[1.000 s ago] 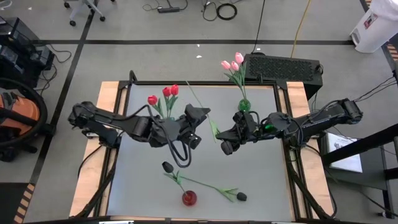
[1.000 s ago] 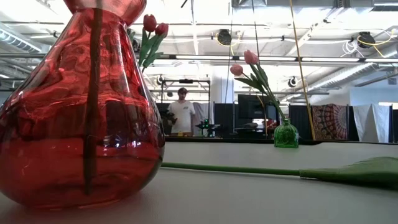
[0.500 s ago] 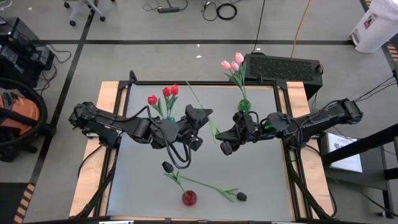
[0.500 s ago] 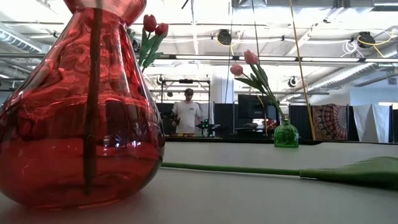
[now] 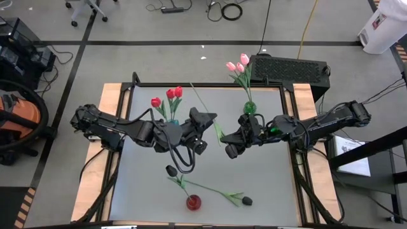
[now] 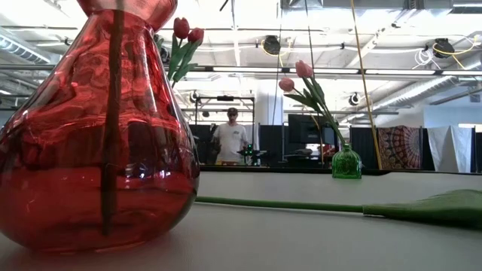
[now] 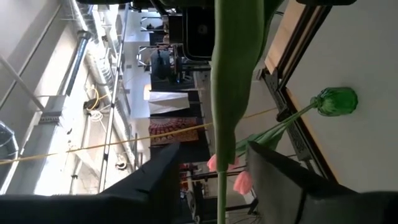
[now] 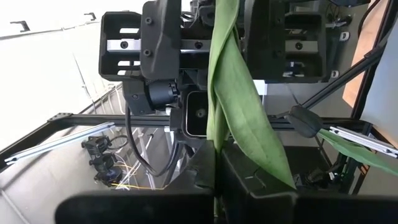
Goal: Sort flowers into vase by color
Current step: Put the top black flower into the red vase
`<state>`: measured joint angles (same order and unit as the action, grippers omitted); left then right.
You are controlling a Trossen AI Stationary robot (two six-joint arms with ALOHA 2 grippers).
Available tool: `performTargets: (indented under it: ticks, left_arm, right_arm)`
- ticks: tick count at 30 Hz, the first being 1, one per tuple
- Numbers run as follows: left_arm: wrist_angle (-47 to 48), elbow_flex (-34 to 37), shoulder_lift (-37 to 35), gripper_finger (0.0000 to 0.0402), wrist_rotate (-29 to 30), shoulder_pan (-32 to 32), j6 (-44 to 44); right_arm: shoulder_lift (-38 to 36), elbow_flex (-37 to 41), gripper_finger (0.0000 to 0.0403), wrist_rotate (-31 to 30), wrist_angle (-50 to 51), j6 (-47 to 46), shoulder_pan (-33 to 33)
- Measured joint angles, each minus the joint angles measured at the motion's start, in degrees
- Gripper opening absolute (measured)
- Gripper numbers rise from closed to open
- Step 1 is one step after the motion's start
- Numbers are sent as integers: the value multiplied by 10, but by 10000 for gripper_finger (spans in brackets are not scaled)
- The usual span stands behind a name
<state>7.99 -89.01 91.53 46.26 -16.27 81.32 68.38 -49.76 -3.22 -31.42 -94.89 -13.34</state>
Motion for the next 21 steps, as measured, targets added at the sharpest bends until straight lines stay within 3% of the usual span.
performTargets:
  ticks: [21]
  left_arm:
    - [2,0,0,104,0,0,0]
  right_arm:
    - [0,0,0,0,0,6,0]
